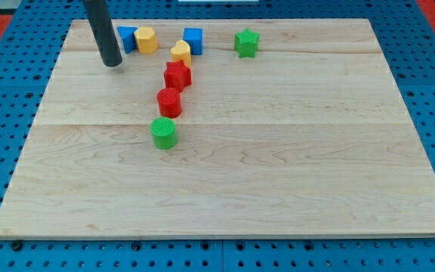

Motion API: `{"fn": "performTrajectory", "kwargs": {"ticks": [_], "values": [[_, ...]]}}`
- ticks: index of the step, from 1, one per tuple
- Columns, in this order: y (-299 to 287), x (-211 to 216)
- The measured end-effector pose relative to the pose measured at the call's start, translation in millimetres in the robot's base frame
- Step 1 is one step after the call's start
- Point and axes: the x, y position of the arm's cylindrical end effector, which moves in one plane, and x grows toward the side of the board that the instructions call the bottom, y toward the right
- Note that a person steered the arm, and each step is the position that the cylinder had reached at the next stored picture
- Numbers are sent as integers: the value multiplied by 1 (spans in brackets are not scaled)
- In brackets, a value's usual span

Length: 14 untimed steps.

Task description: Push the yellow hexagon down to the right

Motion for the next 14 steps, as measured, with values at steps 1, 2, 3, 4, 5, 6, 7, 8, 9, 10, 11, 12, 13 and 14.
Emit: {"fn": "performTrajectory", "kwargs": {"ticks": [1, 2, 3, 4, 5, 6, 7, 8, 9, 10, 11, 12, 13, 14], "values": [[38, -8], [48, -29], [48, -29], [57, -24], [96, -8], [77, -7], [45, -26], [79, -43], [99, -59], [72, -114], [4, -111], [-18, -91], [26, -86], [33, -70]]}}
